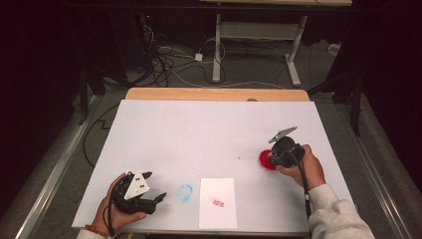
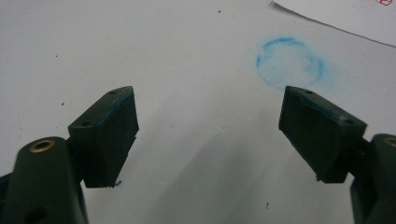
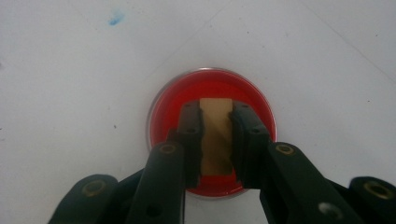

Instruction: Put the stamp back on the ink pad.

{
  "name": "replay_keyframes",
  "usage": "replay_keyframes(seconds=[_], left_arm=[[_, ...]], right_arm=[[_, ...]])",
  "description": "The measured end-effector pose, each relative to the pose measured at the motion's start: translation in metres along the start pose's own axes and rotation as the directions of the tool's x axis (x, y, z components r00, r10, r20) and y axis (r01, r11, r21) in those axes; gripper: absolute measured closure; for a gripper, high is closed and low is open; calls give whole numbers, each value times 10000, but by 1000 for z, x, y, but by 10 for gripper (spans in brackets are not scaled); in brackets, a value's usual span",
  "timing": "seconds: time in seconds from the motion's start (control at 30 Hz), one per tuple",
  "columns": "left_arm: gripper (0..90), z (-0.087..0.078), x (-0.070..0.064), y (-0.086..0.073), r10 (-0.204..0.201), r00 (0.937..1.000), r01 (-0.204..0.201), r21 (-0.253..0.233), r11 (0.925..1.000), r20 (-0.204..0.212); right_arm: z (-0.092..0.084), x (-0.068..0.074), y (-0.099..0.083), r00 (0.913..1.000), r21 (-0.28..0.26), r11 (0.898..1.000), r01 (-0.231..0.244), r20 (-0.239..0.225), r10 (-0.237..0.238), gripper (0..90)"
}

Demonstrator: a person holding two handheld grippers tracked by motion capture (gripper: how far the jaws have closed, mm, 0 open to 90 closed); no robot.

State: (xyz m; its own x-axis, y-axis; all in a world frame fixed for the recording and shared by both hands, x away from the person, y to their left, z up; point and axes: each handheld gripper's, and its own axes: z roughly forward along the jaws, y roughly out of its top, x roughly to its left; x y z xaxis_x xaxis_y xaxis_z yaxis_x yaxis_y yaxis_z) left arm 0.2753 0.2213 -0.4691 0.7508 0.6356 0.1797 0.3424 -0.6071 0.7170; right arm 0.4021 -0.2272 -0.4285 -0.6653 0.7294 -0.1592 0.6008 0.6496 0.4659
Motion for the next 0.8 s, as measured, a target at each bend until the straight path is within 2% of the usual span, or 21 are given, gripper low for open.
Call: replay_keyframes(seconds=[0.13, 0.23, 0.3, 0.43, 0.47, 0.53, 0.6, 0.63, 0.8], left_arm=[[192, 0, 0, 0, -2, 10000, 2, -9, 10000, 8], [193, 0, 0, 0, 7, 10000, -7, -3, 10000, -9], [192, 0, 0, 0, -3, 10000, 3, -12, 10000, -17], [192, 0, 1, 0, -36, 10000, 35, -66, 10000, -12], [192, 0, 1, 1, -53, 10000, 53, -67, 10000, -5], [192, 0, 1, 1, -67, 10000, 67, -73, 10000, -18], [192, 0, 1, 1, -96, 9999, 95, -52, 9999, -32], [192, 1, 1, 1, -92, 9999, 92, -36, 10000, -48], [192, -1, 0, 1, -76, 9999, 75, -68, 9999, -122]], right_arm=[[4, -3, -1, 9997, -115, 9997, -214, -83, 213, 749], [6, -3, -1, 9997, -41, 9997, -238, -57, 237, 692], [7, -3, -3, 9991, -80, 9991, -422, -34, 422, 656], [2, -2, -8, 9978, -563, 9963, -647, 90, 653, 535], [-1, -2, -10, 9976, -868, 9939, -674, 74, 683, 490], [-8, -1, -14, 9952, -1554, 9834, -935, 150, 970, 419], [-17, 0, -19, 9951, -2306, 9689, -901, 197, 973, 386], [-20, 0, -22, 9953, -2566, 9626, -872, 191, 952, 338], [-31, 5, -31, 9963, -3341, 9405, -615, 354, 777, 306]])
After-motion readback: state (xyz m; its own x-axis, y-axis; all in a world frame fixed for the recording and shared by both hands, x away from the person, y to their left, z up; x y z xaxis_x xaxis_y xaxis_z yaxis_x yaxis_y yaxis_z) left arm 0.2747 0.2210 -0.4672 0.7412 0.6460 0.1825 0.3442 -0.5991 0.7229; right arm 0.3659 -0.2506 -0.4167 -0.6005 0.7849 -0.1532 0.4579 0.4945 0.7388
